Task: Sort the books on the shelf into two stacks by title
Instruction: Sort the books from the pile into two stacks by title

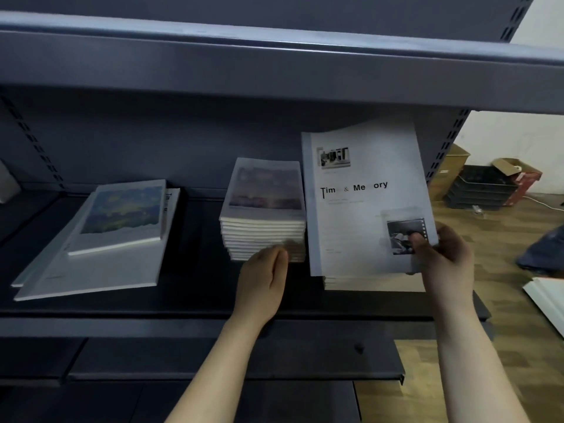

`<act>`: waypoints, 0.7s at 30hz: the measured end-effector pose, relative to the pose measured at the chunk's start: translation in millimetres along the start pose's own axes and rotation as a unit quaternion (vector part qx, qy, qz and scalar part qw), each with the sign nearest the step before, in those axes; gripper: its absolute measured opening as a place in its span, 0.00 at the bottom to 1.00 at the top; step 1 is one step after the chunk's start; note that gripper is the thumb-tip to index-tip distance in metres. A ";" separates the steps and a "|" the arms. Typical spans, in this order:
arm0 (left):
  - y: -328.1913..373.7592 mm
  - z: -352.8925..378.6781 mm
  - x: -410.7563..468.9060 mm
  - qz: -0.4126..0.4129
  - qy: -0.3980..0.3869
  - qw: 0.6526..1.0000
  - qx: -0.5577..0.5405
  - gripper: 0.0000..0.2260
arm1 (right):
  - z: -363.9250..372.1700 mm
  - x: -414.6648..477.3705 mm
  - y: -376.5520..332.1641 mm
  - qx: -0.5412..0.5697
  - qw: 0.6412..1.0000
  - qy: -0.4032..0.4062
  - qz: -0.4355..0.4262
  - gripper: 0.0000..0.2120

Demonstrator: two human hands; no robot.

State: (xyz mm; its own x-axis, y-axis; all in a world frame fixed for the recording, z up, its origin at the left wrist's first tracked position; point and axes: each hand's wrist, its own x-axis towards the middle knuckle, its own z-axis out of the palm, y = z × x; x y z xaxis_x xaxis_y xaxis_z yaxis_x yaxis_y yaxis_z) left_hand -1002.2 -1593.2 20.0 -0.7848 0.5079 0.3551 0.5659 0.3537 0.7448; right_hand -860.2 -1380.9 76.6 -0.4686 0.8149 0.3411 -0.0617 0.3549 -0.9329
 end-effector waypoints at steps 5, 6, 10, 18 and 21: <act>-12.7 11.6 -3.1 0.027 -0.005 0.993 0.114 0.17 | -6.1 6.7 8.0 -0.131 0.990 0.028 -0.050 0.08; -12.1 12.0 -2.9 0.028 -0.007 0.991 0.128 0.16 | -7.3 7.7 10.4 -0.165 0.984 0.031 -0.064 0.08; -11.4 13.0 -1.8 0.020 -0.010 0.989 0.149 0.14 | -7.0 12.0 23.1 -0.287 0.952 0.045 -0.092 0.09; -10.3 12.7 -2.4 0.006 -0.002 0.987 0.160 0.14 | -8.7 18.8 37.0 -0.353 0.929 0.057 -0.100 0.09; -11.0 13.1 -2.7 0.002 -0.004 0.987 0.164 0.15 | -8.4 17.9 34.0 -0.332 0.937 0.064 -0.085 0.10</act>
State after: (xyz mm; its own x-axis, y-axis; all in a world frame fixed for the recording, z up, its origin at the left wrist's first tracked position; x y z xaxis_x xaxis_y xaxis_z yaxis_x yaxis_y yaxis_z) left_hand -1002.9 -1588.1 3.4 -0.7808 0.5152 0.3534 0.6218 0.5852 0.5205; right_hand -863.3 -1350.4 52.0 -0.3888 0.7547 0.5285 0.4558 0.6560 -0.6015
